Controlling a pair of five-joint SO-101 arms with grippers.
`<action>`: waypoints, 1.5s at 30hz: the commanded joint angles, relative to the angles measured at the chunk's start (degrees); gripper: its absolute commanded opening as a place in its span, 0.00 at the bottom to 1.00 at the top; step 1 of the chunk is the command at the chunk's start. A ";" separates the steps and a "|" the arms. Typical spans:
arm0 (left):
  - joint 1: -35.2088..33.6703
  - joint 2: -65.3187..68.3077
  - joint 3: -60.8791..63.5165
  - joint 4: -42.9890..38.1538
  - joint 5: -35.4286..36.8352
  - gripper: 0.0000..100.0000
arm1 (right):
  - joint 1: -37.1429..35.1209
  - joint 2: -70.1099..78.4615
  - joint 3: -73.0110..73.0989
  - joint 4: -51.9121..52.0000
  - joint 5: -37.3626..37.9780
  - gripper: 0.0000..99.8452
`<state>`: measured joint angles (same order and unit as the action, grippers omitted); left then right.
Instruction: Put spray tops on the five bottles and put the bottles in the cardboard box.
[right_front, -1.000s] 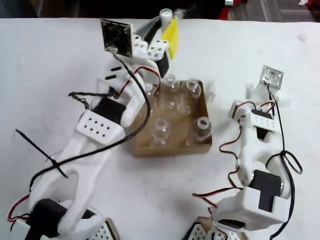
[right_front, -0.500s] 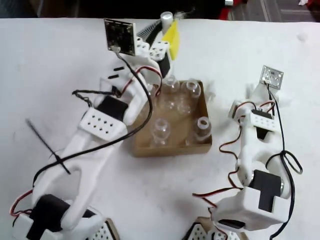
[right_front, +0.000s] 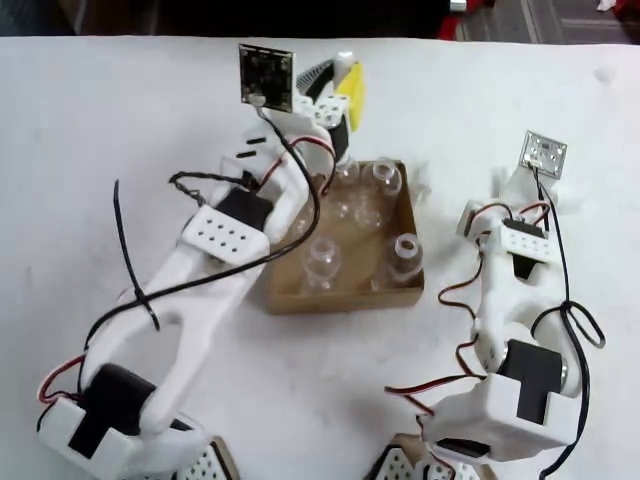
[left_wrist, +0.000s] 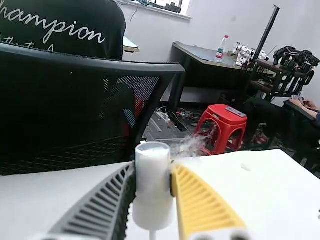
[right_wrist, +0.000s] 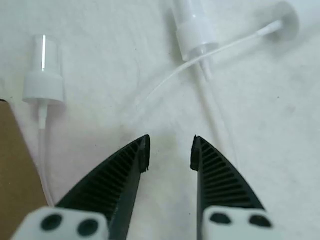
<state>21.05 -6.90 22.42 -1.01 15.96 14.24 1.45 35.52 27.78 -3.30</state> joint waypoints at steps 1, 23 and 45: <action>1.71 -0.40 1.41 -2.02 -1.05 0.02 | -0.48 -0.22 -2.37 -1.01 0.53 0.12; 1.36 0.04 8.00 -2.11 -7.21 0.02 | -0.48 -0.22 -2.37 -1.01 0.53 0.12; 1.27 -0.31 10.99 -2.11 -7.21 0.09 | -0.48 -0.22 -2.37 -1.01 0.53 0.12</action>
<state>22.11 -6.37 33.76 -1.80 9.27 14.24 1.45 35.52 27.78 -3.30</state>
